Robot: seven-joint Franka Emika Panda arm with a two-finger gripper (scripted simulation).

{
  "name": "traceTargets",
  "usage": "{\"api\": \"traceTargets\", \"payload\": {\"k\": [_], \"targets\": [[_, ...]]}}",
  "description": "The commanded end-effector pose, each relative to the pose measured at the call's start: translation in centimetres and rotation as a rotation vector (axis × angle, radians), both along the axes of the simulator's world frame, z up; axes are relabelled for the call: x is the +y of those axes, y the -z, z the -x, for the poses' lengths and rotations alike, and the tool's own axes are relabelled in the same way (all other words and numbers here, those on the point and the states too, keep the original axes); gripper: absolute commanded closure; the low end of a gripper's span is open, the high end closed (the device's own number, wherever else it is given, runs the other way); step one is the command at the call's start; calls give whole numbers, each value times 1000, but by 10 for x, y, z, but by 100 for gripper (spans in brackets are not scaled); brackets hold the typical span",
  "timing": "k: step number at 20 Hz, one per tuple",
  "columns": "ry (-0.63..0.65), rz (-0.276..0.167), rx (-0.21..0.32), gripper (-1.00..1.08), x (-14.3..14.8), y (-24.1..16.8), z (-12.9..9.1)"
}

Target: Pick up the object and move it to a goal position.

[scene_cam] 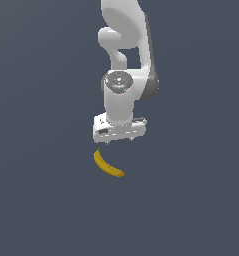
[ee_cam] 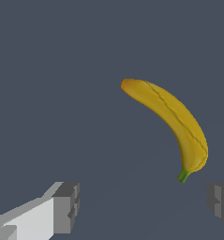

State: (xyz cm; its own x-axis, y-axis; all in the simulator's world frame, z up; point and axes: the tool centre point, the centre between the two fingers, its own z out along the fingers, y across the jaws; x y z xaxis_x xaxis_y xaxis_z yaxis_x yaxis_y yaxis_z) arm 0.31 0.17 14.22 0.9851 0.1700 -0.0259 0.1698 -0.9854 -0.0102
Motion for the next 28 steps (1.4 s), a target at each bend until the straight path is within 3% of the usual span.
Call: {"api": "traceTargets", "payload": {"k": [1,17,28], "targets": [[-55,1,-2,-92,-6,7,-6],[-427,0,-20,-92,-48,54,-39],[-554,-2,-28,-92,-63,72,-48]]}}
